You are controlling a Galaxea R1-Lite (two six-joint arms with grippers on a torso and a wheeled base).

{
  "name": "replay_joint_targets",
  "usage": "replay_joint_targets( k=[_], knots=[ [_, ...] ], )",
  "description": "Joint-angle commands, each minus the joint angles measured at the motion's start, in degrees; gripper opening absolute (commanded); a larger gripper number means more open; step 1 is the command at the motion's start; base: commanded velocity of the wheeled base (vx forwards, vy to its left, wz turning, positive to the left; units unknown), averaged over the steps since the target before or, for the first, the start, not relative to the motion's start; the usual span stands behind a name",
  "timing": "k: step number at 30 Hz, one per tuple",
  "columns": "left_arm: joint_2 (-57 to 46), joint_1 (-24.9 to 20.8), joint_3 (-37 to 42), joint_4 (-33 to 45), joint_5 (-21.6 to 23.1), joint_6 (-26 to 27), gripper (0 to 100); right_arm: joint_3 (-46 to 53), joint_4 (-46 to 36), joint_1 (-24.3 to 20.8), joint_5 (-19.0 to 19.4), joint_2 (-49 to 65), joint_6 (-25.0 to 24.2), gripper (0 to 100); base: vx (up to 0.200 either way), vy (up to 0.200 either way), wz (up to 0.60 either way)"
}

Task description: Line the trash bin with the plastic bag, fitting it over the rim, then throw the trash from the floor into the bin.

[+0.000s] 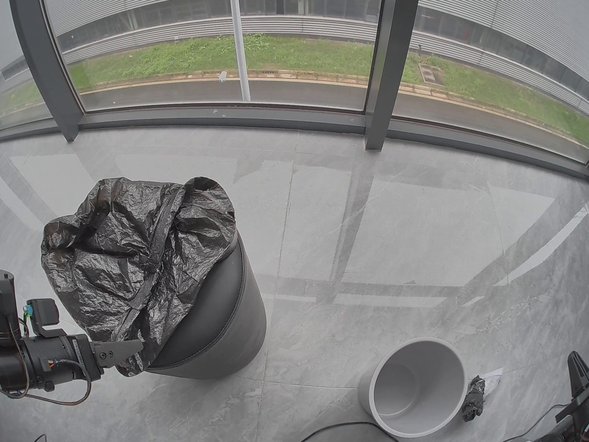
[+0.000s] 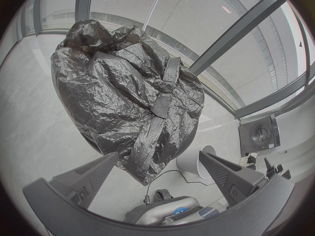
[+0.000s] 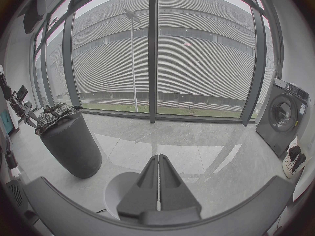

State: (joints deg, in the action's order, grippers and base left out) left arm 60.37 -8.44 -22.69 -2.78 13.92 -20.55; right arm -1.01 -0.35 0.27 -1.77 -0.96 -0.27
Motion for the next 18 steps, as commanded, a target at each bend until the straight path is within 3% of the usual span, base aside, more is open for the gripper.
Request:
replay_joint_targets(
  k=[1,11,18],
  knots=[
    [0.10,0.00,0.54,0.05,0.05,-0.89,100,0.92,0.00,0.00,0.01,0.61,0.00,0,0.000,0.000,0.00],
    [5.64,0.00,-2.19,-1.00,0.67,-13.55,100,0.92,0.00,0.00,0.01,0.61,0.00,0,0.000,0.000,0.00],
    [6.52,0.00,-1.57,-1.00,0.49,-14.60,100,0.92,0.00,0.00,0.01,0.61,0.00,0,0.000,0.000,0.00]
  ],
)
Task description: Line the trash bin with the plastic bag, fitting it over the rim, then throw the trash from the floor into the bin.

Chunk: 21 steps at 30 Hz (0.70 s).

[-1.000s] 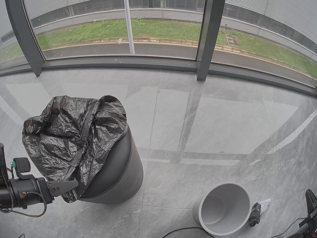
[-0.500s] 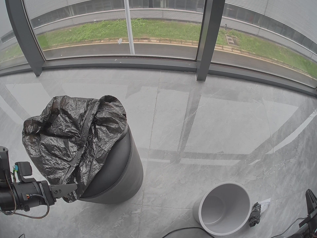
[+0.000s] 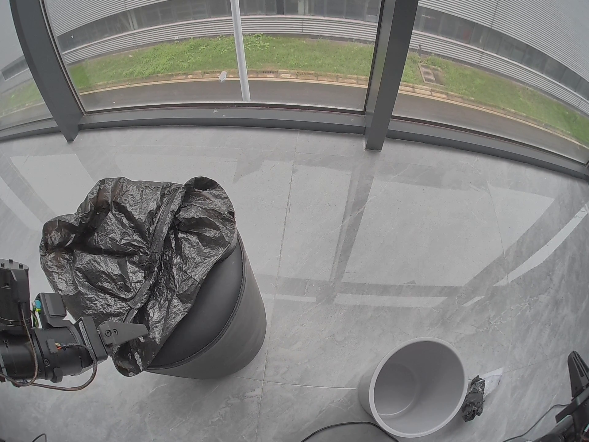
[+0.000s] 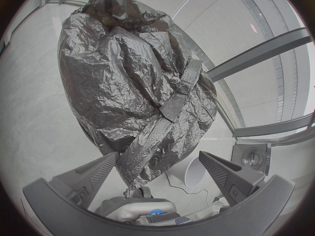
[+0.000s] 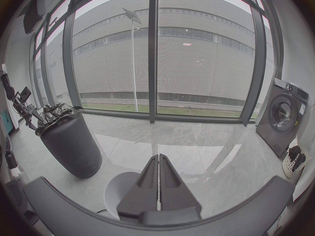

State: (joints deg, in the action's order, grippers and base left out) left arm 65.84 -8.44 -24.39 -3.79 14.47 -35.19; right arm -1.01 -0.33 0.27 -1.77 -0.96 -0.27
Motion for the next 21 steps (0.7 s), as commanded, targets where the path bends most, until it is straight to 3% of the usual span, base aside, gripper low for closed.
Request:
replay_joint_targets(
  k=[1,9,10,21],
  knots=[
    [1.13,0.00,0.14,0.01,-0.06,0.04,100,0.92,-0.02,0.00,0.01,0.61,0.00,0,0.000,0.000,0.00],
    [1.75,0.00,-0.57,0.01,-0.58,1.71,100,0.92,-0.02,0.00,0.01,0.70,0.00,0,0.000,0.000,0.00],
    [2.27,0.00,-0.57,0.01,-0.58,2.24,0,0.92,-0.02,0.00,0.01,0.61,0.00,0,0.000,0.000,0.00],
    [10.27,0.35,-0.92,-4.03,-6.74,8.39,0,0.92,-0.02,0.00,0.01,0.70,0.00,0,0.000,0.000,0.00]
  ],
)
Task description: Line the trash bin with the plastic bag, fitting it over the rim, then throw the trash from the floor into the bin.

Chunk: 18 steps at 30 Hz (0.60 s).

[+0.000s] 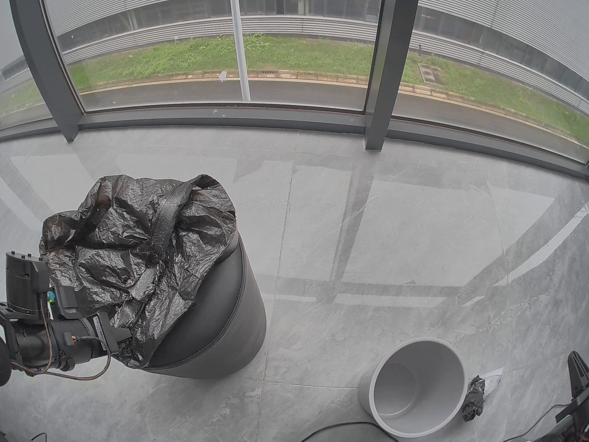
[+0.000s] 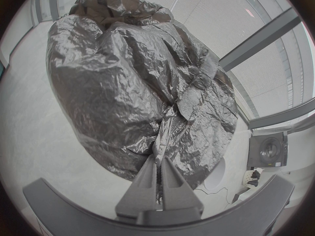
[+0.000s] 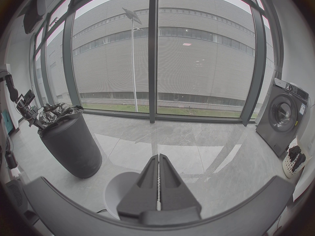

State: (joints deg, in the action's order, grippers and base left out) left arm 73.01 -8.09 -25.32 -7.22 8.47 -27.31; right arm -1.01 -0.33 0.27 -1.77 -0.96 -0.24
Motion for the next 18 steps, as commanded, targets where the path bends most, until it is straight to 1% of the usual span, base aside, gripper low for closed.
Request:
replay_joint_targets(
  k=[1,7,10,12,13,16,18],
  knots=[
    [3.54,0.01,0.10,-0.96,-1.35,1.12,0,0.92,0.07,0.00,0.01,0.61,-0.02,0,0.000,0.000,0.00],
    [3.10,0.10,0.62,-0.69,-1.79,2.52,0,0.92,0.07,0.00,0.01,0.61,-0.02,0,0.000,0.000,0.00],
    [2.49,0.10,1.06,-0.78,-3.46,2.96,0,1.01,-0.02,0.00,0.01,0.70,-0.02,0,0.000,0.000,0.00],
    [2.31,0.01,1.06,-0.78,-3.73,2.96,0,0.92,-0.02,0.00,0.01,0.70,-0.02,0,0.000,0.000,0.00],
    [-0.15,-0.26,0.97,-0.61,-4.78,3.75,0,0.92,0.07,0.00,0.01,0.70,-0.02,0,0.000,0.000,0.00],
    [-3.22,-0.43,0.62,-0.34,-4.87,5.86,0,0.92,-0.02,0.00,0.01,0.70,-0.02,0,0.000,0.000,0.00],
    [-7.00,-0.43,-0.61,0.45,-5.04,9.99,0,1.01,0.07,0.00,0.01,0.70,-0.02,0,0.000,0.000,0.00]
  ],
)
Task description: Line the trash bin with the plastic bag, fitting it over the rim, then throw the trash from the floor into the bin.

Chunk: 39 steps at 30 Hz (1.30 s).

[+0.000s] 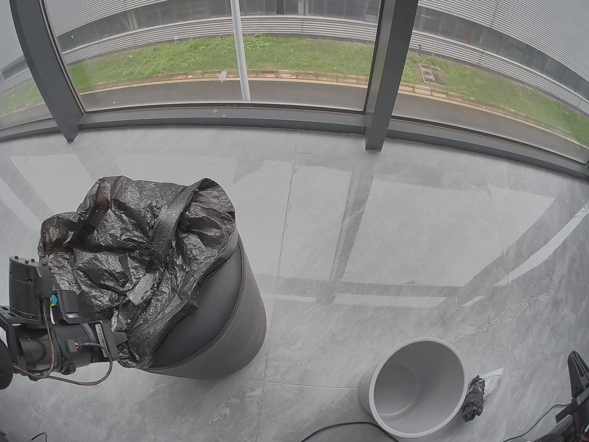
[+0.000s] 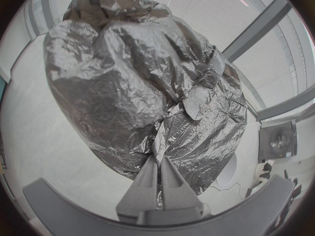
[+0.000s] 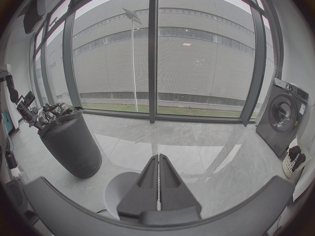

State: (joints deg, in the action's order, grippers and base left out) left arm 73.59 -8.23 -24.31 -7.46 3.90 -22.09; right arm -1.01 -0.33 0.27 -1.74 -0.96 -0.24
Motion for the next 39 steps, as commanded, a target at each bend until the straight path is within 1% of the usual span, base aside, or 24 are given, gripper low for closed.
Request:
replay_joint_targets(
  k=[1,3,7,8,9,10,11,12,14,17,20,21,24,27,28,32,34,36,37,38,39],
  knots=[
    [-9.08,-0.30,-2.67,1.66,-0.47,6.88,0,1.01,0.07,0.00,-0.01,0.61,-0.02,0,0.000,0.000,0.00],
    [-11.90,-0.30,-5.93,4.74,-0.47,10.93,0,1.01,0.07,0.00,0.07,0.61,0.07,0,0.000,0.000,0.00],
    [-15.15,-0.47,-14.01,12.65,-0.12,16.73,0,0.92,0.07,0.00,0.16,0.61,0.24,0,0.000,0.000,0.00],
    [-15.50,-0.82,-15.68,14.49,0.05,17.43,0,0.92,0.07,0.00,0.16,0.61,0.24,0,0.000,0.000,0.00],
    [-15.50,-0.82,-15.95,14.76,-0.03,17.61,0,0.92,-0.02,0.00,0.16,0.61,0.24,0,0.000,0.000,0.00],
    [-16.20,-2.23,-18.58,17.22,0.05,18.31,0,0.92,-0.02,0.00,0.25,0.61,0.33,0,0.000,0.000,0.00],
    [-16.47,-3.20,-19.46,17.92,-0.12,18.49,0,0.92,-0.02,0.00,0.25,0.61,0.33,0,0.000,0.000,0.00],
    [-16.47,-3.37,-19.55,18.10,-0.12,18.49,0,0.92,-0.02,0.00,0.25,0.61,0.33,0,0.000,0.000,0.00],
    [-17.34,-6.62,-20.87,19.15,-0.47,18.49,0,0.92,-0.02,0.00,0.25,0.61,0.33,0,0.000,0.000,0.00],
    [-18.22,-8.21,-20.87,19.68,-0.47,19.28,0,0.92,-0.02,0.00,0.34,0.61,0.51,0,0.000,0.000,0.00],
    [-18.66,-8.56,-21.66,19.68,-0.47,22.53,0,0.84,-0.11,-0.09,0.34,0.08,0.51,0,0.000,0.000,0.00],
    [-18.66,-8.56,-21.83,19.68,-0.47,22.88,0,0.84,-0.11,-0.09,0.34,0.00,0.51,0,0.000,0.000,0.00],
    [-17.96,-8.65,-24.82,19.68,-0.47,27.80,0,0.84,-0.11,-1.23,0.34,-5.80,0.33,0,0.000,0.000,0.00],
    [-18.05,-8.56,-25.70,19.68,-0.56,30.79,0,0.84,-0.11,-2.55,0.42,-10.11,0.24,0,0.000,0.000,0.00],
    [-18.31,-8.65,-25.70,19.68,-0.91,32.20,0,0.84,-0.11,-2.99,0.42,-10.73,0.24,100,0.000,0.000,0.00],
    [-19.10,-8.65,-26.49,19.77,-2.85,35.62,0,0.57,-0.55,-4.84,1.04,-10.99,1.56,100,0.000,0.000,0.00],
    [-19.10,-8.65,-28.16,19.94,-2.85,36.24,0,0.22,-0.02,-4.75,2.36,-12.22,2.53,100,0.000,0.000,0.00],
    [-18.93,-8.65,-28.87,20.12,-2.85,36.42,0,-0.75,1.12,-4.57,2.53,-14.33,2.53,100,0.000,0.000,0.00],
    [-18.75,-8.65,-29.83,20.91,-2.93,36.94,0,-6.11,6.92,-4.49,2.53,-21.71,2.44,100,0.000,0.000,0.00],
    [-18.93,-8.65,-29.74,22.14,-2.85,37.03,0,-11.64,14.57,-5.01,2.89,-31.03,2.70,100,0.000,0.000,0.00],
    [-19.01,-8.65,-29.39,22.93,-2.85,37.03,0,-15.16,19.05,-5.63,3.24,-37.53,3.14,100,0.000,0.000,0.00]
  ],
)
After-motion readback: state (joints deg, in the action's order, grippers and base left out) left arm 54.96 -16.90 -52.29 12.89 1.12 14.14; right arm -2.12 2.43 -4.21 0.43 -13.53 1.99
